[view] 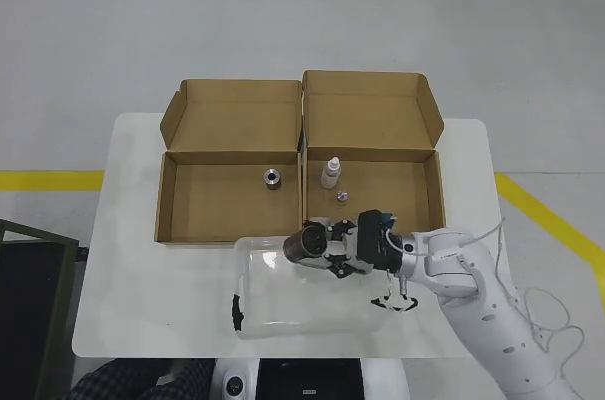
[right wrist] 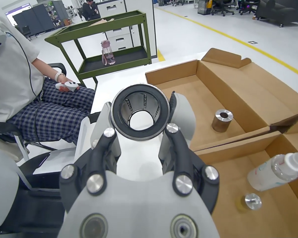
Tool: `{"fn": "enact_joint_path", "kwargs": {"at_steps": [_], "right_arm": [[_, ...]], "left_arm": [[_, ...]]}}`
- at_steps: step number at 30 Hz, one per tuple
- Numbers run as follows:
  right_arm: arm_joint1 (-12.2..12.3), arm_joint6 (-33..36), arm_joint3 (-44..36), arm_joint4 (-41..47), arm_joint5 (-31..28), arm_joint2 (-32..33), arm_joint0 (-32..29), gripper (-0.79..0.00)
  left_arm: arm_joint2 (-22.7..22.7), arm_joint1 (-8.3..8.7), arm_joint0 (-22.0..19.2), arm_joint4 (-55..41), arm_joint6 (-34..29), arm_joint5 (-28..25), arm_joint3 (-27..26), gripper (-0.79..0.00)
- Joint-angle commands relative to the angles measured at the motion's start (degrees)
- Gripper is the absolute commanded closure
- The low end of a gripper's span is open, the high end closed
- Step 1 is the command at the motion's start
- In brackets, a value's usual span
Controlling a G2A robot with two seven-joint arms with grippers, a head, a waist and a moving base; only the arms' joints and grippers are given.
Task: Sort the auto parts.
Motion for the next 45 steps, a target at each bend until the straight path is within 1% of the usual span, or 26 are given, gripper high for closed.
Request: {"fn": "enact_joint_path", "kwargs": {"at_steps": [1, 5, 13, 22, 33, 45], "right_arm": [[0.1, -0.2, 0.1, 0.7, 0.4, 0.5, -0.2, 0.000], [0.3, -1.1, 0.3, 2.4, 1.6, 1.4, -0.6, 0.000], [0.3, -3.3, 0.5, 2.7, 3.0, 1.9, -0.8, 0.000], [0.3, -3.6, 1.0, 2.2, 4.3, 1.2, 0.2, 0.000], [-0.5, -2.8, 2.8, -0.3, 7.6, -2.7, 4.1, 0.000], [-2.3, 0.2, 5.1, -7.0, 15.2, -9.3, 10.4, 0.000]], "left_arm": [[0.0, 0.00, 0.0, 0.0, 0.0, 0.0, 0.0, -0.785], [0.0, 0.00, 0.0, 0.0, 0.0, 0.0, 0.0, -0.785], [0.0, 0.00, 0.0, 0.0, 0.0, 0.0, 0.0, -0.785], [0.0, 0.00, 0.0, 0.0, 0.0, 0.0, 0.0, -0.785], [0.0, 0.00, 0.0, 0.0, 0.0, 0.0, 0.0, -0.785], [0.0, 0.00, 0.0, 0.0, 0.0, 0.0, 0.0, -0.785]]}}
